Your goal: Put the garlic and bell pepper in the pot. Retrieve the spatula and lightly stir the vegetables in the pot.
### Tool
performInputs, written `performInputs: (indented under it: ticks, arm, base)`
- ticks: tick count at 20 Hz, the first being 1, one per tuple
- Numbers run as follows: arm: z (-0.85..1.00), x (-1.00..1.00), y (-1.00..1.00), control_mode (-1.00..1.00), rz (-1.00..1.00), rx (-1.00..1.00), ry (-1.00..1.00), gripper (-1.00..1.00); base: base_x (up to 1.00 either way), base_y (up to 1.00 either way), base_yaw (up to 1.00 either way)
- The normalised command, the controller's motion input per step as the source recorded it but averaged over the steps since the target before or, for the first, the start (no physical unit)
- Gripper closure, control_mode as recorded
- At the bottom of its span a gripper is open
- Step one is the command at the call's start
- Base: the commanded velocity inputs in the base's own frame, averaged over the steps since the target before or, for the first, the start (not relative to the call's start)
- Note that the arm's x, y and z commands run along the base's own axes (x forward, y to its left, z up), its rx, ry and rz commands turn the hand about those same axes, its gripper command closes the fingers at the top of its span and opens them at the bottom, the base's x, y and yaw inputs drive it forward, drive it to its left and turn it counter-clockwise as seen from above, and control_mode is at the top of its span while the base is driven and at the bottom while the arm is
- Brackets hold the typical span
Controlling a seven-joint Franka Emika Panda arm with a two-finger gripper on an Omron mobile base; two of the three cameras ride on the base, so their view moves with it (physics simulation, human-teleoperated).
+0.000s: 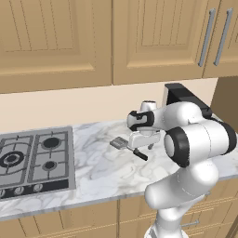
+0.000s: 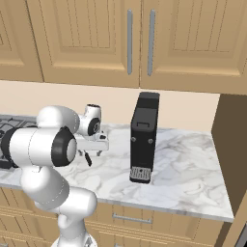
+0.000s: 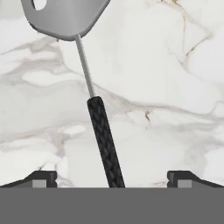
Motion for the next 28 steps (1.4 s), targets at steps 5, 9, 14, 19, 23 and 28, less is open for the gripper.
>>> performInputs:
  ticks: [5, 9, 14, 19, 23, 28]
  arm:
    - [-0.15, 0.0, 0.0, -1.0, 0.0, 0.0, 0.0, -1.0]
    - [-0.14, 0.0, 0.0, -1.0, 0.0, 0.0, 0.0, -1.0]
    - [-0.1, 0.0, 0.0, -1.0, 0.03, 0.0, 0.0, -1.0]
    - [-0.03, 0.0, 0.0, -1.0, 0.07, 0.0, 0.0, -1.0]
    - [-0.04, 0.0, 0.0, -1.0, 0.07, 0.0, 0.0, -1.0]
    - [-0.12, 0.0, 0.0, -1.0, 0.04, 0.0, 0.0, -1.0]
  base:
    - [0.0, 0.0, 0.0]
    - [0.0, 0.0, 0.0]
    - [0.0, 0.0, 0.0]
    - [0.0, 0.0, 0.0]
    - [0.0, 0.0, 0.0]
    - [0.0, 0.0, 0.0]
